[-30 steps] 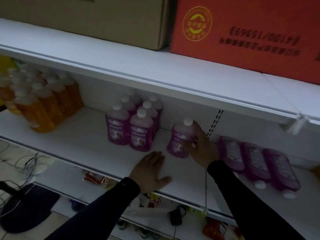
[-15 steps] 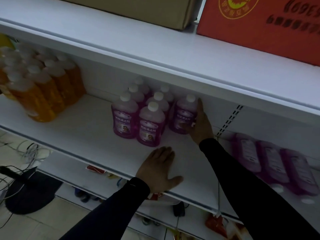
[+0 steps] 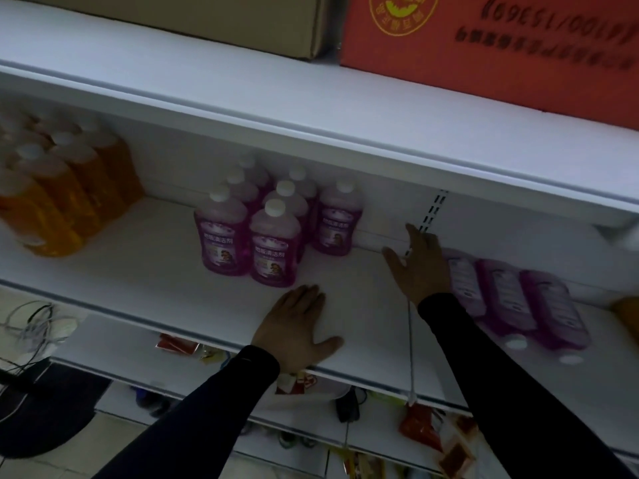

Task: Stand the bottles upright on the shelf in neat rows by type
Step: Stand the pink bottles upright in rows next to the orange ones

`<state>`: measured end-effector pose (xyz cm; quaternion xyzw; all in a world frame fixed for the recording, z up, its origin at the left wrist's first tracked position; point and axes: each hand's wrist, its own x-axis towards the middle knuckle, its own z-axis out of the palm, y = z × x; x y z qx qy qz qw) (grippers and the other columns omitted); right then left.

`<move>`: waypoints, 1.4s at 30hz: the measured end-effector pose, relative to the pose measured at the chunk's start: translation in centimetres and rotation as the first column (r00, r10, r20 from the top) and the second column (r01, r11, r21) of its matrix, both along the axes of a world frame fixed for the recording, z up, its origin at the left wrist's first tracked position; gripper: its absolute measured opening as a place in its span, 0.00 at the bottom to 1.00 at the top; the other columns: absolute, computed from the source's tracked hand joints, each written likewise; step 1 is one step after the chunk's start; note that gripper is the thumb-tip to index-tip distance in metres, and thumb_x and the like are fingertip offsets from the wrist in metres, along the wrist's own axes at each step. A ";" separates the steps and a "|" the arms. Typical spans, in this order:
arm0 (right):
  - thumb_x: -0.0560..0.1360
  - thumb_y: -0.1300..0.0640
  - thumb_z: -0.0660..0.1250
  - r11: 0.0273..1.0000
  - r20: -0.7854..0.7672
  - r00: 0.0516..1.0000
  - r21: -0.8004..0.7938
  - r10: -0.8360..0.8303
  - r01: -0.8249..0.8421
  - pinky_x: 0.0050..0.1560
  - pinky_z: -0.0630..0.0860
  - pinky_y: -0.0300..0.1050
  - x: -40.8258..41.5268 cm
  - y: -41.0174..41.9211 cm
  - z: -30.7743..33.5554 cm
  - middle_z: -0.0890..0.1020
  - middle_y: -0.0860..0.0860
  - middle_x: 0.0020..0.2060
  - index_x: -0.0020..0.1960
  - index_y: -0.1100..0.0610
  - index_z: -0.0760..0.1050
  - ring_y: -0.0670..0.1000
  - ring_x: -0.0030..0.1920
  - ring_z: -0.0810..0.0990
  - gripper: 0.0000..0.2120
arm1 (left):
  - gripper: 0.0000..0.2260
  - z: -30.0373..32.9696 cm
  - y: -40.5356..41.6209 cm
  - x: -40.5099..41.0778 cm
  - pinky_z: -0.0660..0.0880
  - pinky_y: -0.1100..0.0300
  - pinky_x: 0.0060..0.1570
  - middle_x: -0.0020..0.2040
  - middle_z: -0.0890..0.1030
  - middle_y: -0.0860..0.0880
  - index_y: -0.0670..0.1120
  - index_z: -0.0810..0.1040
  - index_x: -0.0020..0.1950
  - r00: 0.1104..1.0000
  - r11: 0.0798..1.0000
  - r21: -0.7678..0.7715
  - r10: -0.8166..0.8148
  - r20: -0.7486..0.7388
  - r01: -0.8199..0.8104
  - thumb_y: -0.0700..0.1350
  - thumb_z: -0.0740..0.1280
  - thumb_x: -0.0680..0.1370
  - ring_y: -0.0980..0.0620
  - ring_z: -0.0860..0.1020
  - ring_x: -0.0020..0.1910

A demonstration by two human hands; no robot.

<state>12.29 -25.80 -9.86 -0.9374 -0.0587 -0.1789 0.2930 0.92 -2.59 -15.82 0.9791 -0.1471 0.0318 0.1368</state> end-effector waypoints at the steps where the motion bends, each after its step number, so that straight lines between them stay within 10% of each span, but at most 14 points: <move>1: 0.75 0.42 0.64 0.991 0.099 0.992 -0.096 -0.080 0.090 0.62 0.72 0.52 -0.8 -1.8 -0.1 0.73 0.67 0.61 0.71 0.63 0.67 0.65 0.59 0.76 0.34 | 0.41 0.0 0.0 0.0 0.39 0.60 0.73 0.80 0.50 0.49 0.47 0.51 0.79 1.000 1.000 0.006 0.000 -0.011 0.000 0.72 0.51 0.75 0.52 0.48 0.77; 5: 0.73 0.32 0.45 0.821 -0.160 0.949 -0.553 -0.271 0.141 0.73 0.55 0.56 -4.2 -7.7 -1.5 0.61 0.61 0.75 0.77 0.59 0.55 0.63 0.73 0.60 0.42 | 0.41 0.4 -0.3 -0.1 0.40 0.59 0.73 0.80 0.48 0.49 0.47 0.50 0.80 0.998 0.999 0.032 0.005 -0.057 -0.004 0.72 0.49 0.75 0.52 0.47 0.77; 13: 0.74 0.55 0.70 0.996 -0.164 0.985 -0.087 -0.047 0.033 0.72 0.60 0.47 -11.7 -8.0 -1.9 0.66 0.56 0.73 0.71 0.57 0.70 0.57 0.72 0.63 0.27 | 0.34 2.3 -2.1 0.2 0.47 0.60 0.74 0.79 0.54 0.48 0.46 0.56 0.78 0.994 1.000 -0.030 -0.009 -0.109 0.006 0.64 0.56 0.79 0.51 0.53 0.77; 19: 0.71 0.53 0.75 0.957 -0.261 0.922 0.038 0.286 -0.286 0.58 0.57 0.18 -14.9 -9.2 2.7 0.70 0.37 0.62 0.63 0.46 0.75 0.38 0.64 0.69 0.22 | 0.37 4.4 -8.5 1.0 0.48 0.59 0.73 0.79 0.52 0.46 0.51 0.52 0.79 0.970 0.966 -0.089 -0.243 0.024 0.244 0.58 0.67 0.76 0.48 0.53 0.77; 27: 0.63 0.28 0.67 0.941 -0.218 0.917 0.135 0.333 -0.310 0.52 0.68 0.26 -13.1 -6.8 7.7 0.75 0.35 0.54 0.57 0.34 0.71 0.33 0.55 0.73 0.24 | 0.23 5.7 -9.1 0.9 0.69 0.63 0.58 0.63 0.77 0.52 0.53 0.70 0.68 0.965 0.850 -0.504 -0.238 -0.113 0.151 0.55 0.70 0.76 0.53 0.75 0.61; 33: 0.59 0.37 0.77 0.843 -0.278 0.832 0.408 0.480 -0.350 0.51 0.77 0.33 -11.0 -3.8 5.6 0.78 0.30 0.54 0.59 0.23 0.65 0.37 0.53 0.79 0.33 | 0.27 5.9 -5.3 0.7 0.75 0.58 0.58 0.58 0.79 0.58 0.61 0.69 0.64 0.904 0.688 -0.723 -0.266 -0.335 -0.066 0.66 0.71 0.68 0.60 0.79 0.56; 42: 0.68 0.46 0.75 0.841 -0.182 0.857 0.371 0.482 -0.394 0.59 0.77 0.42 -7.8 1.8 2.4 0.71 0.40 0.67 0.73 0.33 0.57 0.43 0.63 0.75 0.40 | 0.34 3.2 4.0 -1.4 0.62 0.60 0.68 0.75 0.65 0.48 0.48 0.60 0.77 0.986 0.980 -0.161 0.098 -0.133 -0.119 0.66 0.60 0.77 0.50 0.64 0.71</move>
